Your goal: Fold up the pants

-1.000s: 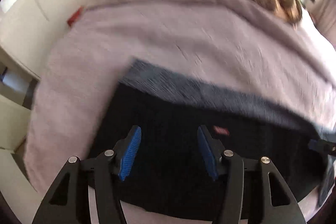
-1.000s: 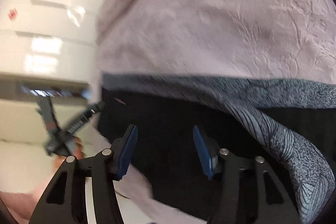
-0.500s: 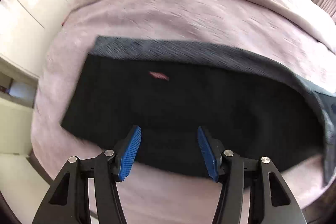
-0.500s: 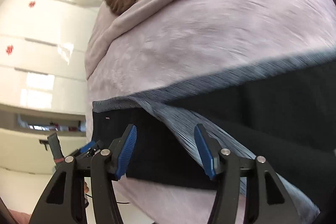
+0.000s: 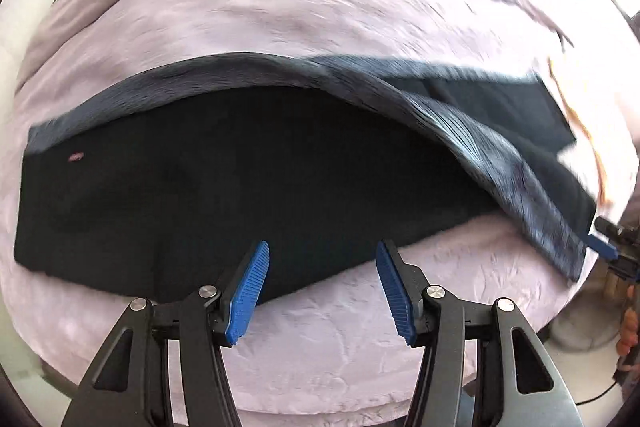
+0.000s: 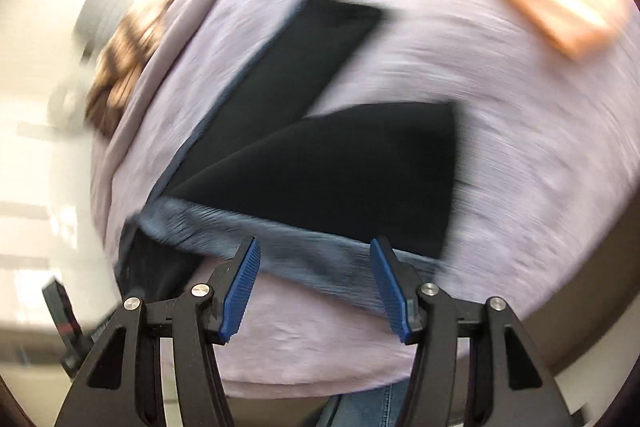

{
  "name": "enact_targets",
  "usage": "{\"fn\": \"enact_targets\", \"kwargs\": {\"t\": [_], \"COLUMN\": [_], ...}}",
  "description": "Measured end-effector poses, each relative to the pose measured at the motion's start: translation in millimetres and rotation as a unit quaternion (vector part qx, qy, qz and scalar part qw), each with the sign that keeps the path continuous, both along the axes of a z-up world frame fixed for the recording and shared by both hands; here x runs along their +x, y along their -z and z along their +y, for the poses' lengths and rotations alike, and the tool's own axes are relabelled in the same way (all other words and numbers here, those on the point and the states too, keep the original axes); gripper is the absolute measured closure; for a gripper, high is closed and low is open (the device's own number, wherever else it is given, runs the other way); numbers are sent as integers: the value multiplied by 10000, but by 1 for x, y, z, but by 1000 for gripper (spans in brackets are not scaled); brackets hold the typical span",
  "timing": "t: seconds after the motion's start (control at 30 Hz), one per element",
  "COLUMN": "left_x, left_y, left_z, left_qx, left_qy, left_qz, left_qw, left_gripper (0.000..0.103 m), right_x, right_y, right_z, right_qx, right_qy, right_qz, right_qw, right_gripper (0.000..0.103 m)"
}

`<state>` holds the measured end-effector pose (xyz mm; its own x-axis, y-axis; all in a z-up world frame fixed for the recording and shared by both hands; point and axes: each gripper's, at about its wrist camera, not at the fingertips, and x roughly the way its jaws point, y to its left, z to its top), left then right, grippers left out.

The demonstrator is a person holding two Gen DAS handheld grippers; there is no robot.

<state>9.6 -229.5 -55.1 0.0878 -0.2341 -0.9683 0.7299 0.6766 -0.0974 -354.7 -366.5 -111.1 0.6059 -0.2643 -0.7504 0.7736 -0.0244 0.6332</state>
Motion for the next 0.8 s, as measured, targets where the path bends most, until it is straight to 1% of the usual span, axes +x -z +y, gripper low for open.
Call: {"fn": "enact_targets", "kwargs": {"t": [0.07,0.13,0.17,0.2,0.33,0.4,0.43,0.47,0.5,0.53,0.57,0.6,0.63,0.7,0.77,0.8], "left_x": [-15,-28,-31,-36,-34,-30,-30,-29,-28,-27,-27,-26,-26,-24,-19,-16], "left_y": [-4,-7,-6,-5,2,7,11,14,17,20,21,21,21,19,19,19], "left_z": [-3,-2,-1,-1,-5,-15,-22,-27,-33,-39,-43,-48,-53,-65,-75,-80], "left_qx": [-91,-126,-91,-42,87,94,155,217,271,327,353,353,359,378,382,386], "left_qy": [95,153,183,207,192,137,97,53,-6,-83,-137,-178,-199,-225,-309,-358], "left_qz": [-21,-4,7,8,99,123,123,122,138,178,210,231,232,205,187,176], "left_qw": [9999,9998,9998,9998,9997,9998,9998,9997,9995,9993,9991,9990,9989,9988,9986,9985], "left_gripper": [46,46,46,46,46,46,46,46,46,46,46,46,46,46,46,46], "right_x": [-23,-32,-37,-37,-44,-41,-36,-29,-23,-22,-22,-24,-25,-27,-24,-23], "right_y": [20,34,40,43,55,64,69,72,75,72,63,51,38,12,-11,-18], "right_z": [3,3,2,1,-7,-12,-15,-17,-21,-24,-28,-35,-43,-66,-105,-125], "right_qx": [180,335,382,412,580,692,789,886,1033,1071,1014,922,818,642,465,419], "right_qy": [262,400,431,419,259,42,-108,-244,-465,-514,-532,-539,-546,-622,-749,-768], "right_qz": [-144,-207,-347,-477,-549,-897,-1110,-1239,-1488,-1641,-1937,-2239,-2424,-2635,-2741,-2805], "right_qw": [9994,9984,9977,9971,9965,9936,9906,9880,9824,9793,9743,9687,9652,9605,9576,9558], "right_gripper": [42,42,42,42,42,42,49,75,84,83,84,84,84,84,84,84]}}
